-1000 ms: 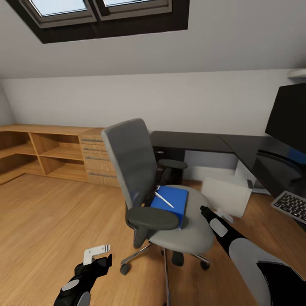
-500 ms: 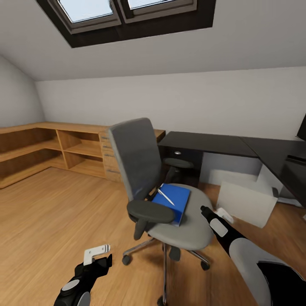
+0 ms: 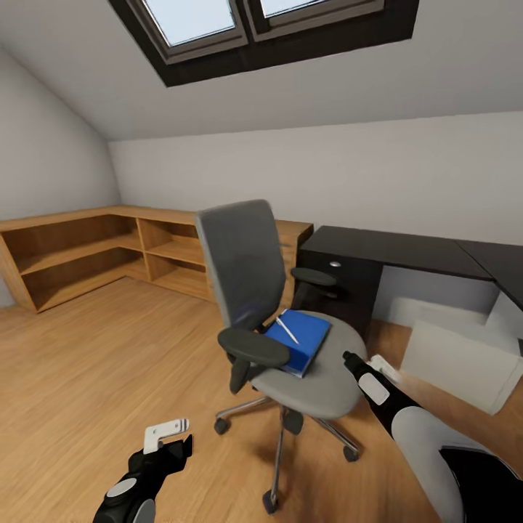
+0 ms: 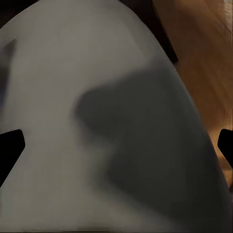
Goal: In the bedroom, organize the workspace by keeping the computer under the desk, ensuring the monitor is on the desk, placing the keyboard on the desk next to the monitor, placing the mouse on the desk next to the keyboard, moving the folder from the swivel chair onto the desk next to the mouse, stacking the notebook on top of the folder with the pen on top of the notebook, and positioning the swivel chair next to the desk.
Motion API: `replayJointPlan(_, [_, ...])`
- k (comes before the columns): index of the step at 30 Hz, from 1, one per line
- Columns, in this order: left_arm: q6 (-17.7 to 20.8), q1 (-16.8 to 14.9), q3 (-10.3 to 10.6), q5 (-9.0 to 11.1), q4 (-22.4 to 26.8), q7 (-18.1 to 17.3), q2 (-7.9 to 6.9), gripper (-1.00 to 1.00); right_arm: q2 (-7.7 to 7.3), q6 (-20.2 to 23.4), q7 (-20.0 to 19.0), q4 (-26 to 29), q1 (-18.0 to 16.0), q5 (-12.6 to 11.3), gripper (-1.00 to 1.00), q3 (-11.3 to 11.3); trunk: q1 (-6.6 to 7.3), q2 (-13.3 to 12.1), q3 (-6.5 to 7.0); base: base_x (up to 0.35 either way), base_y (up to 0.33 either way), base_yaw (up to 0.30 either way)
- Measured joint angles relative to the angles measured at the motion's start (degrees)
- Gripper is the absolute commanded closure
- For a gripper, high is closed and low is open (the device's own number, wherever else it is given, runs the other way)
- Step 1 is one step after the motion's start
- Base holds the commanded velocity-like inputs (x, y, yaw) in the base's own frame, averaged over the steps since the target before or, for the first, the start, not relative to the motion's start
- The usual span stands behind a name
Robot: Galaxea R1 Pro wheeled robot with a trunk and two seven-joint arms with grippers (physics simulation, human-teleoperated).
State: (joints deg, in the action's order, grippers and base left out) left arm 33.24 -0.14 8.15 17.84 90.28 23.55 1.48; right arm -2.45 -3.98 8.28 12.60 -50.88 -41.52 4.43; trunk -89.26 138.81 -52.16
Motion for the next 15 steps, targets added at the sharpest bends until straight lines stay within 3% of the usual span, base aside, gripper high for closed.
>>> replayJointPlan(6, [0.0, -0.01, 0.12, -0.07, -0.09, 0.0, 0.01, -1.0, 0.07, 0.05, -0.26, 0.01, -0.01, -0.55, -1.0, -0.13, 0.0, 0.0, 0.0, 0.0, -0.162, 0.275])
replayJointPlan(15, [0.06, -0.01, 0.15, -0.04, -0.08, 0.0, 0.01, -1.0, 0.05, 0.04, -0.22, 0.01, 0.0, -0.48, -1.0, -0.1, 0.0, 0.0, 0.0, 0.0, -0.016, 0.275])
